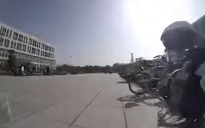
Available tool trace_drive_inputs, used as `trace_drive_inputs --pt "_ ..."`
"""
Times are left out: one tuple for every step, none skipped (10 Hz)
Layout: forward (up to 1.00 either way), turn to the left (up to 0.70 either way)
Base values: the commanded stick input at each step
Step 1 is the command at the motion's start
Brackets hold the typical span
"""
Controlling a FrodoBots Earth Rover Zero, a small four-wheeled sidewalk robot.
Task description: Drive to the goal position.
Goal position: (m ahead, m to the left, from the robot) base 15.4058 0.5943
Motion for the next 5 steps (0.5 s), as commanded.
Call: trace_drive_inputs --pt "0.5 0.0" --pt "0.5 0.0" --pt "0.5 0.0" --pt "0.5 0.0" --pt "0.5 0.0"
